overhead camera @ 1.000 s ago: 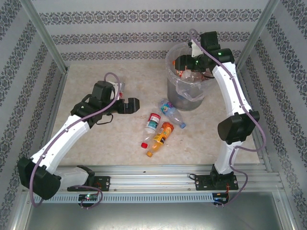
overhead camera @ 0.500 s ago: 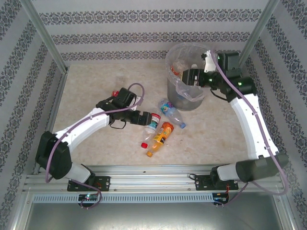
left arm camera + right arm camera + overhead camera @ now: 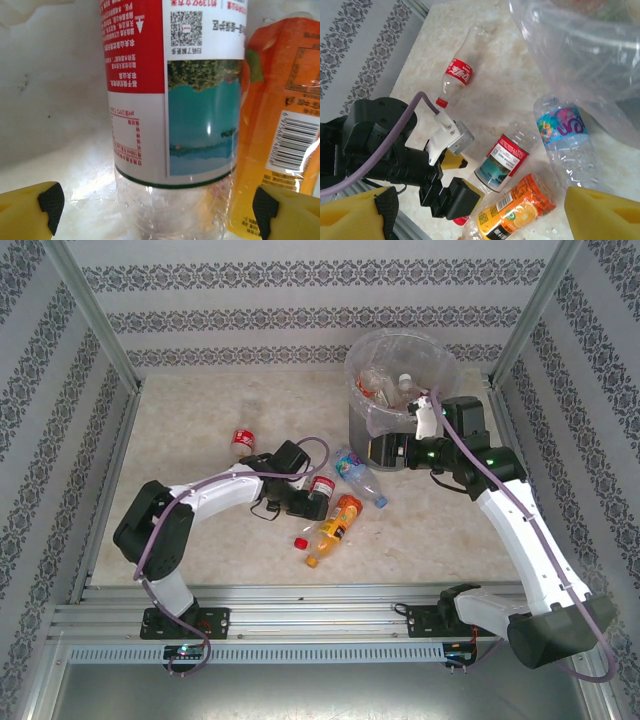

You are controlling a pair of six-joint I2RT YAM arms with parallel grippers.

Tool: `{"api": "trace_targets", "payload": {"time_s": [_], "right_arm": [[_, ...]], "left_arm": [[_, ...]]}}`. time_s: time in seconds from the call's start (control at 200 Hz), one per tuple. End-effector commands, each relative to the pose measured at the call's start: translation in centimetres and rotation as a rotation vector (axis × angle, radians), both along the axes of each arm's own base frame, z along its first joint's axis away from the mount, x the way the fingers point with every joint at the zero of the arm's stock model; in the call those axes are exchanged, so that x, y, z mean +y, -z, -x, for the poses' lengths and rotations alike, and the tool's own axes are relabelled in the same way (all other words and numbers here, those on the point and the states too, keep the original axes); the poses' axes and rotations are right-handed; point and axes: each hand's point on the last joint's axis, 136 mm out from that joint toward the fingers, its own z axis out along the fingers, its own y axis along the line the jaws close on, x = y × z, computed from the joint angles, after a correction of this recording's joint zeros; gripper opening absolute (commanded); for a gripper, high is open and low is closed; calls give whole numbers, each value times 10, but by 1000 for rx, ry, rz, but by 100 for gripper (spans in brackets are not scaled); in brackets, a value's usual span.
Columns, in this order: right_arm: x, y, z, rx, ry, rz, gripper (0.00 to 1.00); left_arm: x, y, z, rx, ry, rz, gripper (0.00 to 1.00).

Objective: Put the plastic bottles in the bin

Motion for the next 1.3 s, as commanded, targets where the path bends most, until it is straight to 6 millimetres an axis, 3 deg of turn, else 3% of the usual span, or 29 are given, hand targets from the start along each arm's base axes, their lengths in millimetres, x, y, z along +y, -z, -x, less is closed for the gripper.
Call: {"api": "trace_targets", "payload": {"time_s": [0.0, 0.13, 0.31, 0.485, 0.565, 1.014, 1.294], "right_arm": [[4, -2, 2, -21, -5, -20, 87], [3, 0, 1, -18, -3, -14, 86], [4, 4, -1, -9, 3, -15, 86], [6, 8, -1, 5, 10, -34, 86], [11, 8, -2, 9, 12, -67, 85], [47, 14, -17, 58, 31, -199, 90], [74, 18, -38, 74, 8, -239, 95]], "left_arm": [[-13, 1, -10, -32, 14, 7, 96], [-15, 8, -12, -22, 8, 4, 92], [-17, 9, -14, -24, 1, 8, 78], [-15, -4, -18, -64, -16, 19, 66], [-16, -20, -22, -108, -23, 46, 61], [-48, -136, -23, -305, -6, 423, 61], [-65, -179, -10, -332, 44, 646, 63]]}}
